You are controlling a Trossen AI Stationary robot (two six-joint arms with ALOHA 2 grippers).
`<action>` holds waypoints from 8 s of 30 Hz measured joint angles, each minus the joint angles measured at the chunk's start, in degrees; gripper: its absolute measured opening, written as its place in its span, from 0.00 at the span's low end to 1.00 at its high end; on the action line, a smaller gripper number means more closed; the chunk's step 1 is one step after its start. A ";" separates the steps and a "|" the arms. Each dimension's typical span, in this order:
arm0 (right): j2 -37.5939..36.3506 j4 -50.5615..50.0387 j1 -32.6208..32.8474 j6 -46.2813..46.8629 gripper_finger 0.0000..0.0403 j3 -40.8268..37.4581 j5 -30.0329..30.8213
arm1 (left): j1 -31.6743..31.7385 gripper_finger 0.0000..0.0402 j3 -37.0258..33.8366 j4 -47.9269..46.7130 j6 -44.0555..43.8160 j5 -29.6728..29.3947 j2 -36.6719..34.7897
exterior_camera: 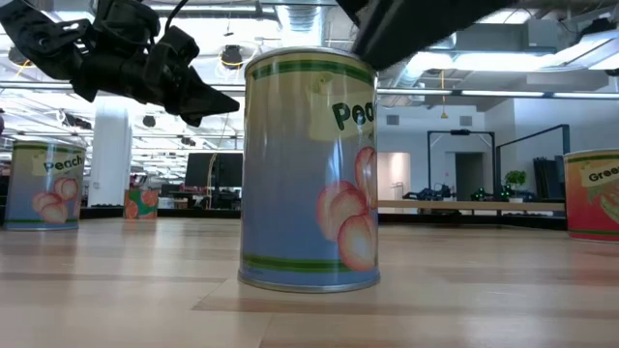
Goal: Pick and place cans onto a shelf
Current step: Put the right blue can on the shelf, then put the green can on the shelf
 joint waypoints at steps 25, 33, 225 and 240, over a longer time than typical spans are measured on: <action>-9.65 -9.91 -6.59 -4.94 0.02 -0.07 4.08 | -4.06 0.00 0.00 -0.40 -0.58 -4.31 -0.02; -22.68 -26.07 -13.63 -3.82 0.01 -0.30 12.64 | -4.06 0.00 0.00 -0.30 -0.01 -4.64 -0.02; -53.97 26.36 -39.77 -19.57 0.02 -42.49 -13.79 | -2.45 0.01 30.08 -70.24 2.83 -19.02 4.19; -53.96 26.76 -19.13 -11.34 0.02 -42.45 2.34 | -41.72 0.01 30.12 -43.49 -14.71 -30.23 14.81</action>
